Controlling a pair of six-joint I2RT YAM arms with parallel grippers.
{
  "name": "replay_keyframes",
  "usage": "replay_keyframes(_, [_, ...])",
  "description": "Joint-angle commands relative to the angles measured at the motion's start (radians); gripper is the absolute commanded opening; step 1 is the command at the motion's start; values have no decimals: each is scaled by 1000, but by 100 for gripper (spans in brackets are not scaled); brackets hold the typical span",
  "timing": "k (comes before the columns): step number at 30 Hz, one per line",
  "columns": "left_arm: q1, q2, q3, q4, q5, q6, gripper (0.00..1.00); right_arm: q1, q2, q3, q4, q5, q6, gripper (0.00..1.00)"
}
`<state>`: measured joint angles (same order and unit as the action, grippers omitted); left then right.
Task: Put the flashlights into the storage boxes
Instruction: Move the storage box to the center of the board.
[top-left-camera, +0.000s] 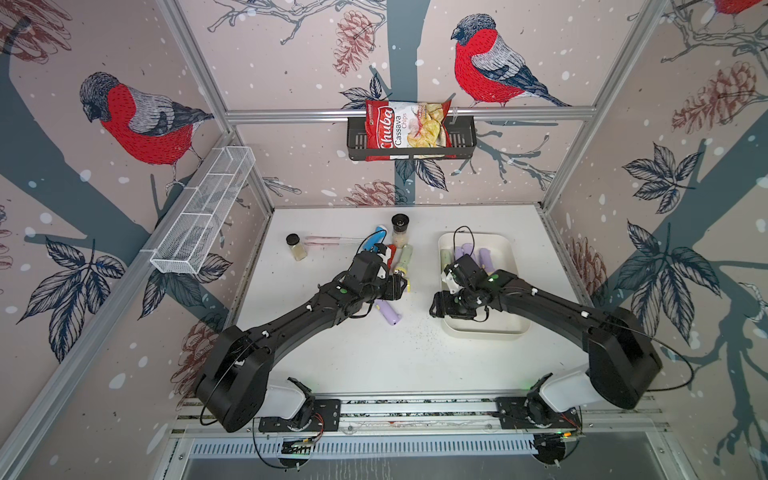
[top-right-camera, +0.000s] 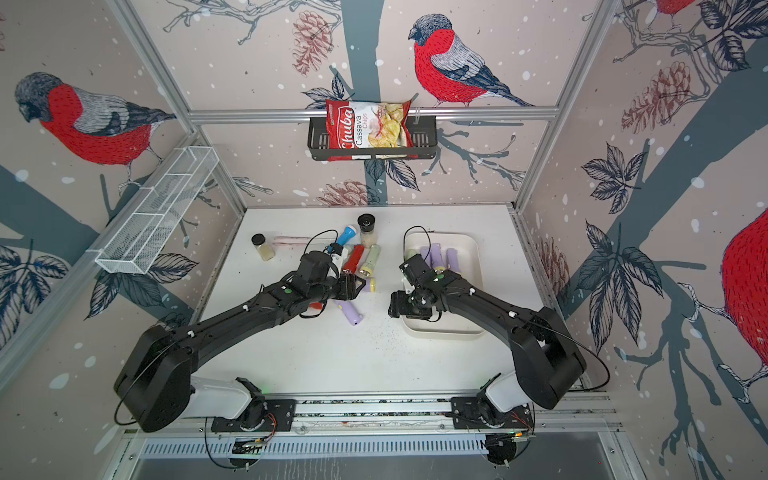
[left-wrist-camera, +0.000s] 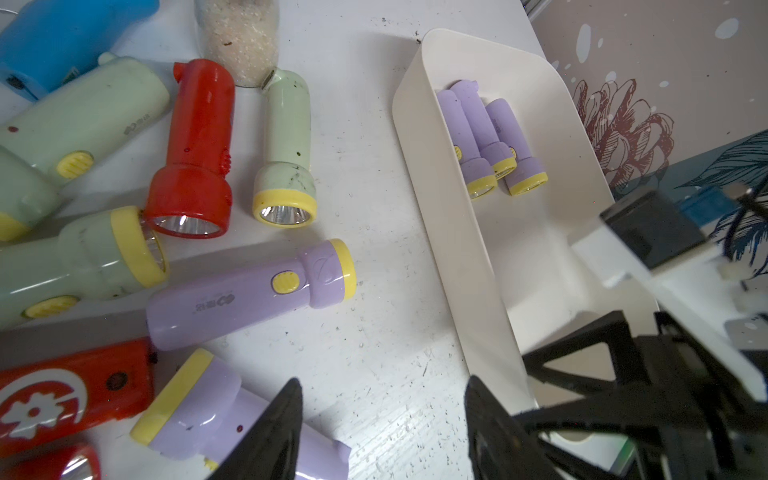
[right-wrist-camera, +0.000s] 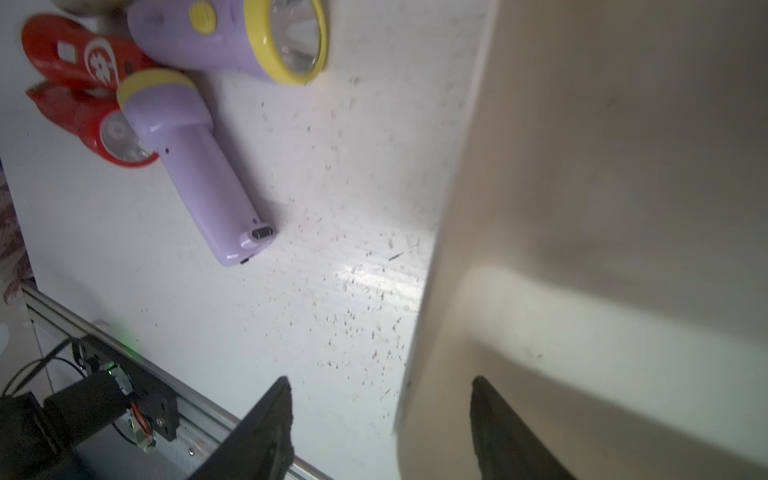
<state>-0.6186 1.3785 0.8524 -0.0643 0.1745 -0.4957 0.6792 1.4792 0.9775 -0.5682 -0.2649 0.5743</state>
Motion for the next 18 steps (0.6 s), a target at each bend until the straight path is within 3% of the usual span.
replay_keyframes(1, [11,-9,2,13,-5,-11,62,-38,16,33,29,-5,-20,71])
replay_keyframes(8, [55,-12,-24,41,41,-30,62,-69,109,102,15,21,-74,71])
replay_keyframes(18, [83,-7,-33,63,68,-41,62,-22,220,168,14,40,-106,68])
